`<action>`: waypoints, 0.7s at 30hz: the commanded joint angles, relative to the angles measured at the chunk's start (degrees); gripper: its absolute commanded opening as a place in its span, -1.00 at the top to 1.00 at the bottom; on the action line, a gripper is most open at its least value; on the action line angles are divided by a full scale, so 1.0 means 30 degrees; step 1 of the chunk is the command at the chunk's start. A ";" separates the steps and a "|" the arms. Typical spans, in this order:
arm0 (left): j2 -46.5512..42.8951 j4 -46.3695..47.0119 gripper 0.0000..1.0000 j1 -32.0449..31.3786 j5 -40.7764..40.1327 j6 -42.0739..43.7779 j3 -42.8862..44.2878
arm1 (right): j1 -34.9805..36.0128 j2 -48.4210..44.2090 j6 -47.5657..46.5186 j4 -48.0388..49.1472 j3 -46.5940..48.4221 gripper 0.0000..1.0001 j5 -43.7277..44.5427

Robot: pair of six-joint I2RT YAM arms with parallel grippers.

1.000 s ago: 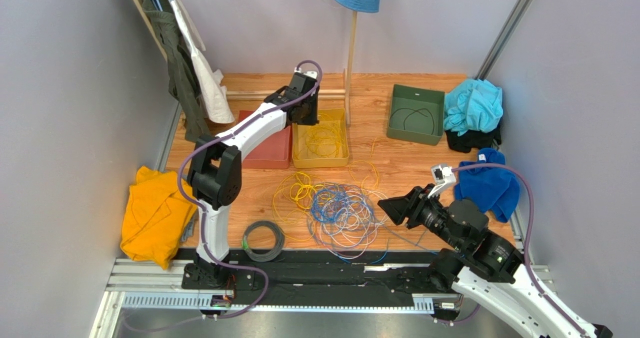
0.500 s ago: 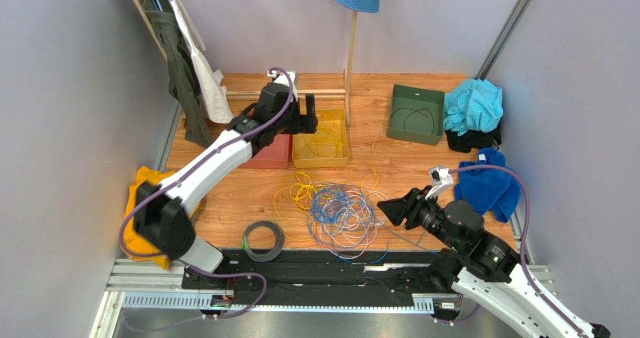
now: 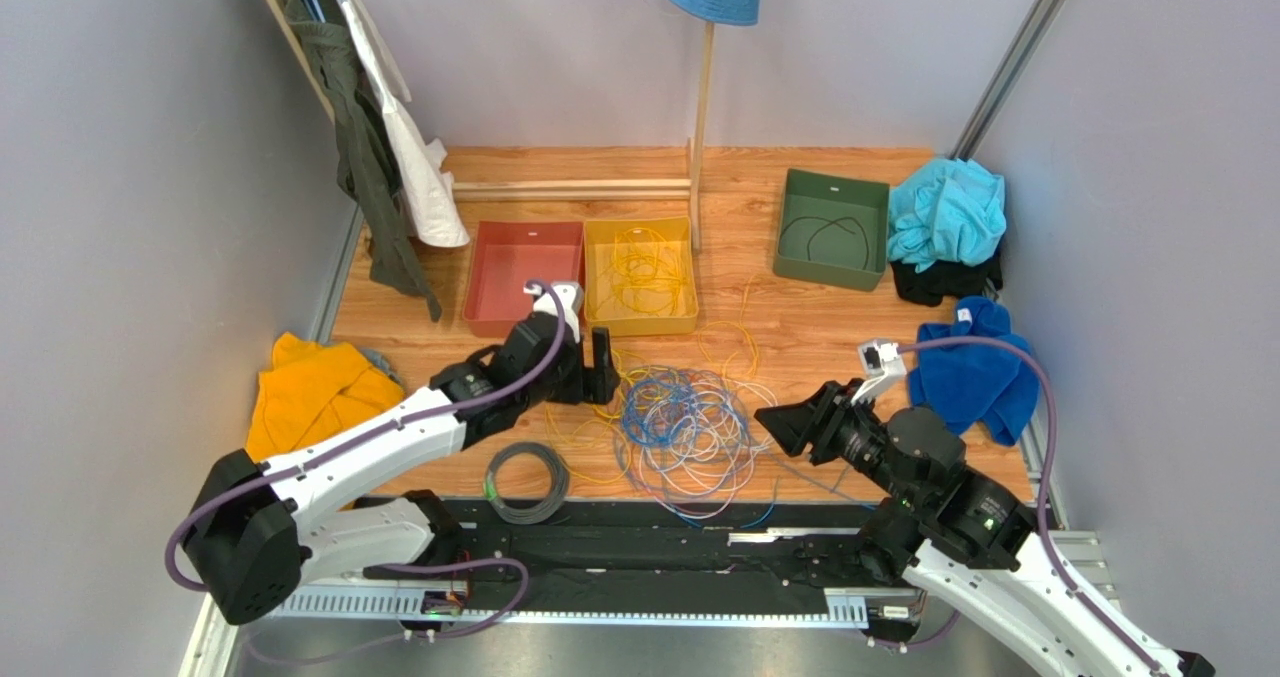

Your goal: Untangle the cables

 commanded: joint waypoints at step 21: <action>0.2634 0.4709 1.00 -0.1675 -0.0546 -0.1497 -0.0491 | 0.0131 0.0164 0.0721 0.0262 -0.0814 0.07 0.0006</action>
